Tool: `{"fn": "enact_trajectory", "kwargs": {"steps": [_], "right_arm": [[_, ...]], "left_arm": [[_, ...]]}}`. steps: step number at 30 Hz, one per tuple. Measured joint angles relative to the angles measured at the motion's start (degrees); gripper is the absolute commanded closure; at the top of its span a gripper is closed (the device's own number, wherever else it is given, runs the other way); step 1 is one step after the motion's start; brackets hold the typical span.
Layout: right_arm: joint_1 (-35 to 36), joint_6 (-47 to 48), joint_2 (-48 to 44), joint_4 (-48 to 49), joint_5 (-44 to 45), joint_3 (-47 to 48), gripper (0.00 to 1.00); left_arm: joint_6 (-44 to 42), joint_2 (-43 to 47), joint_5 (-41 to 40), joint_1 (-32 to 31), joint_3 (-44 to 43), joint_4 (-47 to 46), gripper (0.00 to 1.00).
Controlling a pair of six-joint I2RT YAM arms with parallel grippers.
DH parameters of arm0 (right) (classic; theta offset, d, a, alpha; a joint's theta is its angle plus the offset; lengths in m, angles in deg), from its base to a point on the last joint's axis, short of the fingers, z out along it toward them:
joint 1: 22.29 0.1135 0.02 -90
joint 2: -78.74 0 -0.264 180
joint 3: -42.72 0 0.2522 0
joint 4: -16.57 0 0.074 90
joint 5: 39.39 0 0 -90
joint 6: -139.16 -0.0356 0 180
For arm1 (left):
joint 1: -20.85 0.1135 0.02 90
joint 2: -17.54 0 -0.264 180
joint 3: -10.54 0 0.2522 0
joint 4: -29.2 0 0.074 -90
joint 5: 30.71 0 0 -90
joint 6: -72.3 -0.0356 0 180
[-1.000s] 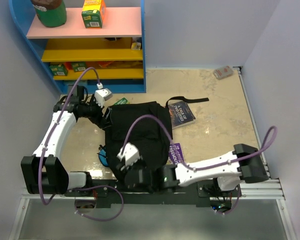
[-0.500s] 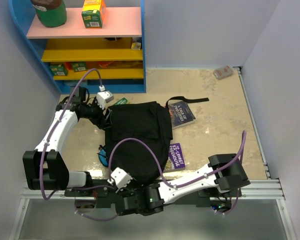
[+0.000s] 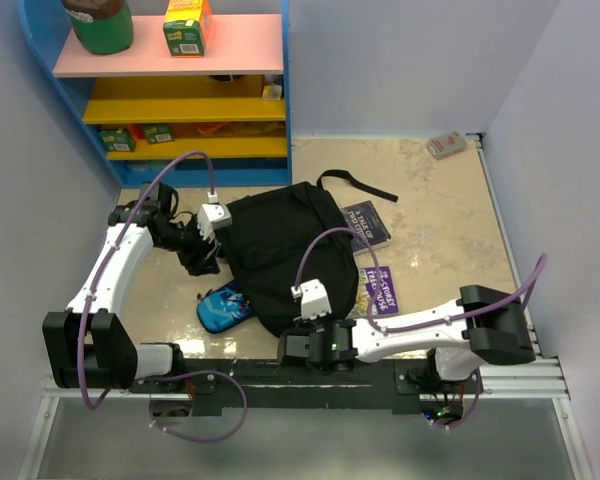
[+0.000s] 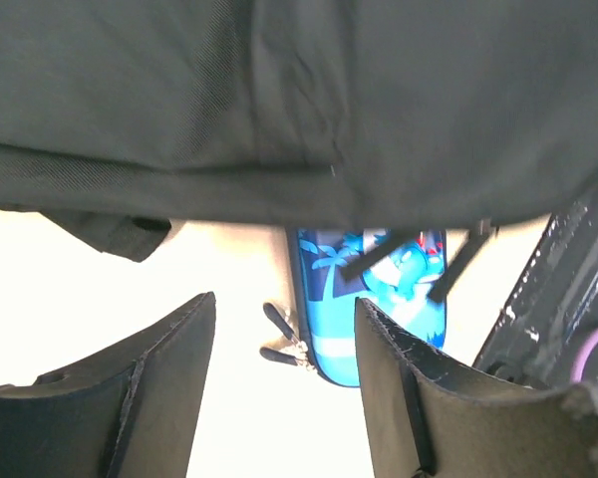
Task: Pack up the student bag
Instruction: Adjust the student bag at the center of the board.
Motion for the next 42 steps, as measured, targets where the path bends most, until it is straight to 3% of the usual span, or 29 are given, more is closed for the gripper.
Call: {"fn": "enact_trajectory", "kwargs": {"steps": [4,9,11,15,19,25,33,42], "right_arm": [[0.2,-2.4,-4.3,-5.0,1.3,-0.2,0.56],[4.9,3.4,-4.8,-3.5,3.5,5.6,0.48],[6.6,9.2,-4.4,1.0,4.4,8.0,0.48],[8.0,28.2,-2.8,16.5,7.0,7.0,0.37],[7.5,48.7,-0.5,33.4,5.6,0.7,0.35],[2.8,68.4,2.8,48.1,0.5,-2.0,0.33],[-0.1,81.8,5.7,61.0,-5.4,-1.9,0.32],[-1.7,89.6,12.1,62.3,-10.2,-0.7,0.32]], "left_arm": [[-3.1,0.0,0.1,0.0,0.0,1.8,0.34],[-6.2,0.4,0.2,-0.4,0.5,3.0,0.3],[-6.6,0.9,0.2,-0.5,1.2,2.6,0.28],[-5.7,1.2,-0.2,-0.8,2.2,0.3,0.27],[-2.3,0.4,-1.1,-0.8,2.3,-4.2,0.27],[5.7,-3.5,-2.3,-0.8,2.7,-12.5,0.27],[13.1,-6.0,-2.6,-0.8,2.9,-18.2,0.27],[15.1,-6.0,-2.5,-0.8,3.7,-20.0,0.27]]}}
